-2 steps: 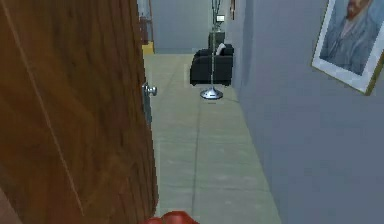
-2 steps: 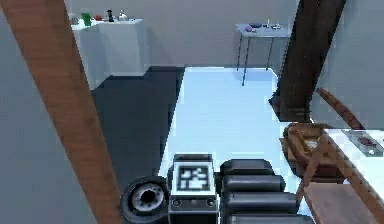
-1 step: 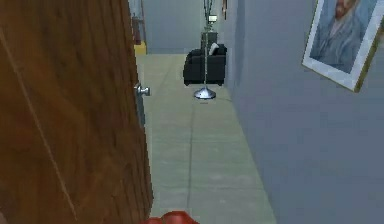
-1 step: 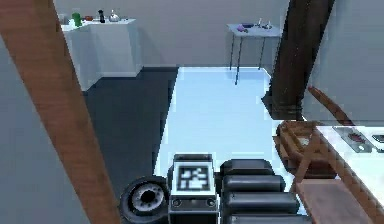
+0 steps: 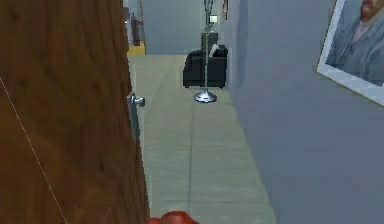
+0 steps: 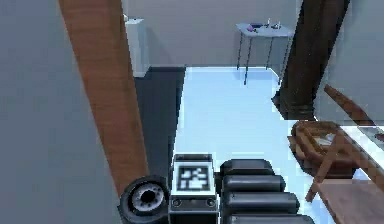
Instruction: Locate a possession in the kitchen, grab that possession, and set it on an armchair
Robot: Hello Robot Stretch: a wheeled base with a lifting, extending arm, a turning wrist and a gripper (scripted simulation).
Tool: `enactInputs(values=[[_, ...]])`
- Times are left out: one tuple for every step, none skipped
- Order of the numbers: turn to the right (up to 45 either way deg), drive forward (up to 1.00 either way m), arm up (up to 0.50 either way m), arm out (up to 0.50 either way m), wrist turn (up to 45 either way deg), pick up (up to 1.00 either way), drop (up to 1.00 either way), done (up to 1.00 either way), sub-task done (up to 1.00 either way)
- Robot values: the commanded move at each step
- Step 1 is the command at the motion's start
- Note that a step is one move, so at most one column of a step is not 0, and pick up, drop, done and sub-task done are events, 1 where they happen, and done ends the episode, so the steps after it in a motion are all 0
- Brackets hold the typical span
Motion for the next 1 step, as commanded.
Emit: enactInputs(values=[[0.0,1.0,0.0,0.0,0.0,0.0,0.0,0.0,0.0]])
